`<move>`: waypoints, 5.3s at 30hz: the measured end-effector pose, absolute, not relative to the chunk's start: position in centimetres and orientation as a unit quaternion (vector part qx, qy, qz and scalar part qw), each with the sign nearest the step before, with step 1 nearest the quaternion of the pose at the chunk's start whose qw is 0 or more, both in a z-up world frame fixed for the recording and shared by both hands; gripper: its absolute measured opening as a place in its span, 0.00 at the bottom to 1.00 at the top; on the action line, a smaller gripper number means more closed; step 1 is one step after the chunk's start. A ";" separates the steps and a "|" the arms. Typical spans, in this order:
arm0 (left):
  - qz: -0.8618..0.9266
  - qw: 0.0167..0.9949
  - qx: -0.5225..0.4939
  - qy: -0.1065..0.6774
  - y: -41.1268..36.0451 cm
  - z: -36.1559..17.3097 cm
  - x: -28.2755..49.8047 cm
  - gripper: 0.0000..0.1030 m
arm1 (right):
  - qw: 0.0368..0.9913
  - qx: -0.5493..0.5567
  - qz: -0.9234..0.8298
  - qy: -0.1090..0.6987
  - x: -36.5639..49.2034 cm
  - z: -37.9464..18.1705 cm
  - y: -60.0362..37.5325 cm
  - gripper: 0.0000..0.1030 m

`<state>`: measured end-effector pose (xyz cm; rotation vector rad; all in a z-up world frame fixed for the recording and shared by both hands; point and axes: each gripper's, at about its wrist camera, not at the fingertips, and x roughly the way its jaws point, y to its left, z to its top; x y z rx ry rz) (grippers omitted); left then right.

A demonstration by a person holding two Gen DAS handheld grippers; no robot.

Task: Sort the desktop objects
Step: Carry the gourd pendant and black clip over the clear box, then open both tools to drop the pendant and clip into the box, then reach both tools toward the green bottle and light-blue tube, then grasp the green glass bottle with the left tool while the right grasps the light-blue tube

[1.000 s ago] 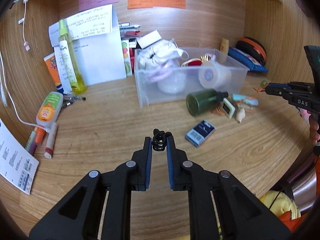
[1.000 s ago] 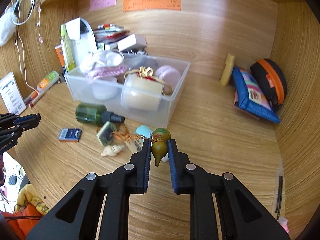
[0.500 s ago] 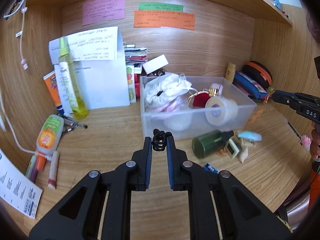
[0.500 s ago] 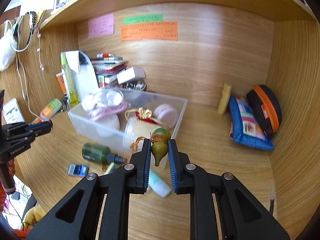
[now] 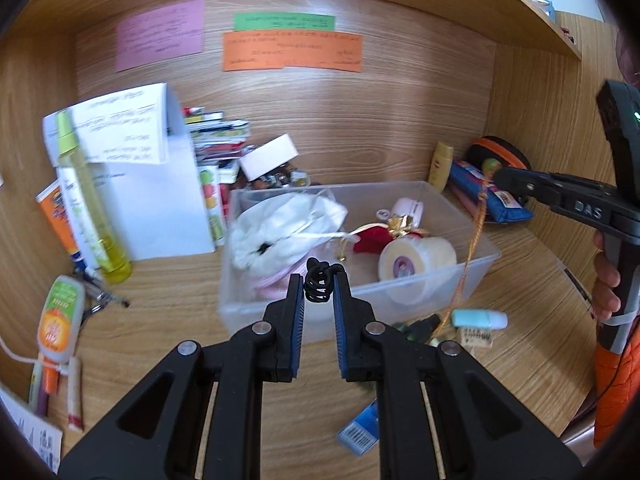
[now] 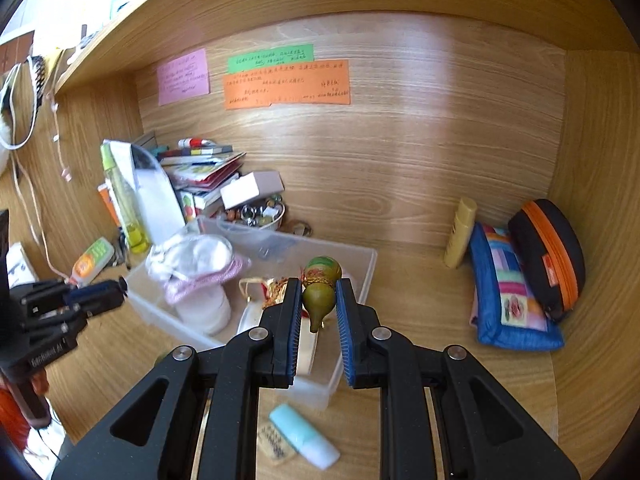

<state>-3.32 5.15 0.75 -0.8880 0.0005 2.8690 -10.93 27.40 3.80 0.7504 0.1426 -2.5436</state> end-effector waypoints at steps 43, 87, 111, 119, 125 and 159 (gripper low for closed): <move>0.924 0.099 -0.370 0.004 10.5 -1.8 -10.5 0.13 | 0.225 0.320 -0.916 0.094 -13.5 -0.9 24.5 0.23; 0.919 0.114 -0.377 -0.015 5.9 -3.2 -2.7 0.72 | 0.208 0.279 -0.931 0.108 -8.5 -0.1 28.8 0.78; 0.899 0.149 -0.411 0.009 8.4 -6.1 -6.1 0.72 | 0.278 0.398 -0.862 0.148 -9.7 -6.1 29.3 0.62; 0.892 0.165 -0.420 -0.014 8.7 -6.6 -7.2 0.72 | 0.289 0.406 -0.856 0.133 -9.8 -6.1 29.2 0.60; 0.890 0.178 -0.419 -0.038 8.7 -6.7 -7.5 0.72 | 0.304 0.417 -0.849 0.117 -10.1 -6.2 29.4 0.53; 0.915 0.159 -0.361 -0.085 6.8 -4.9 -4.5 0.57 | 0.303 0.413 -0.846 0.150 -9.4 -6.9 27.7 0.14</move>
